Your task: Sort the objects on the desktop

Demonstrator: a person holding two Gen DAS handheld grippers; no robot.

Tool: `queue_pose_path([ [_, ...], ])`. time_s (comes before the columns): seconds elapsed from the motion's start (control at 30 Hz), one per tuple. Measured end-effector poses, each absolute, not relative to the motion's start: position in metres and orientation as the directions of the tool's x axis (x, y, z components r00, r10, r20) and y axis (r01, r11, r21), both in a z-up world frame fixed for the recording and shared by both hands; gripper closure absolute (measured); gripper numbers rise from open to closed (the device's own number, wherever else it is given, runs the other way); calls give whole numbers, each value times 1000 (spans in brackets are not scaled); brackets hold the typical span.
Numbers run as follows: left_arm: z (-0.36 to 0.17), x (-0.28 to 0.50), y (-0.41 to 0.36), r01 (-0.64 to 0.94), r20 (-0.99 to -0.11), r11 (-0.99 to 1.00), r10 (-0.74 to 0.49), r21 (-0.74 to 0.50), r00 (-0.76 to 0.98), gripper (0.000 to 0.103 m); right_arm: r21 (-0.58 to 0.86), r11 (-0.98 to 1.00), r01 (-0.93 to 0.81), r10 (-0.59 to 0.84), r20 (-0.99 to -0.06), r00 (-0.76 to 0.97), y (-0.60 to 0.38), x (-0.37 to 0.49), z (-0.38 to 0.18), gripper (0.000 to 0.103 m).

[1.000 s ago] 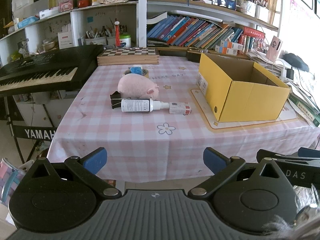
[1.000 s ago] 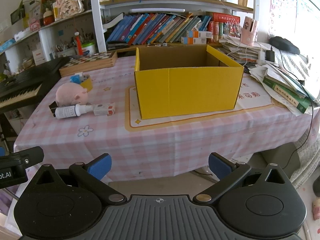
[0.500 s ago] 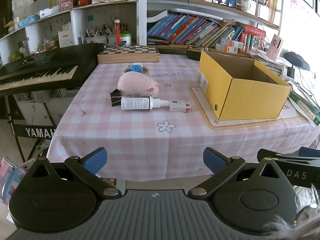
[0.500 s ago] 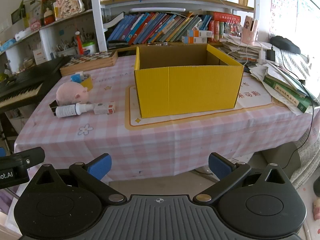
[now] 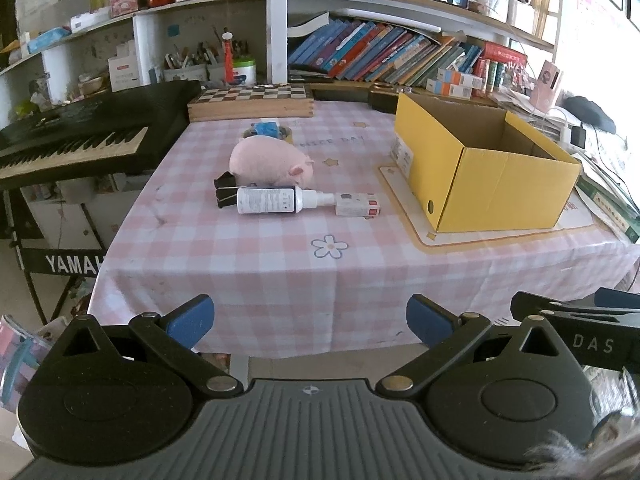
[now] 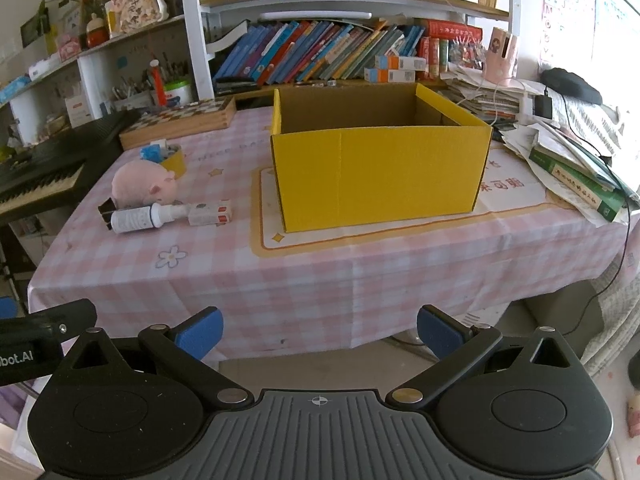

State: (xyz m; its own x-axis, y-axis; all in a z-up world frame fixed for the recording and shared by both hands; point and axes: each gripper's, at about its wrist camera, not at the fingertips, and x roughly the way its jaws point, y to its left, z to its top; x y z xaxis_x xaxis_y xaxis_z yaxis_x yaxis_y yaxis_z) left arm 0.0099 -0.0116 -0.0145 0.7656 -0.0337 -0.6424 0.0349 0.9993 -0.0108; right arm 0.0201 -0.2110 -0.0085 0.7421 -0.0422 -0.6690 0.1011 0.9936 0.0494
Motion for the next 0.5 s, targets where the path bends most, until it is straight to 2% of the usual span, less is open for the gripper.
queue_pose_path([
  [0.5,-15,13,-9,64,-633,998,-61,-18,772,0,37,997,74,-30,-664,747,-201,22,-6,0],
])
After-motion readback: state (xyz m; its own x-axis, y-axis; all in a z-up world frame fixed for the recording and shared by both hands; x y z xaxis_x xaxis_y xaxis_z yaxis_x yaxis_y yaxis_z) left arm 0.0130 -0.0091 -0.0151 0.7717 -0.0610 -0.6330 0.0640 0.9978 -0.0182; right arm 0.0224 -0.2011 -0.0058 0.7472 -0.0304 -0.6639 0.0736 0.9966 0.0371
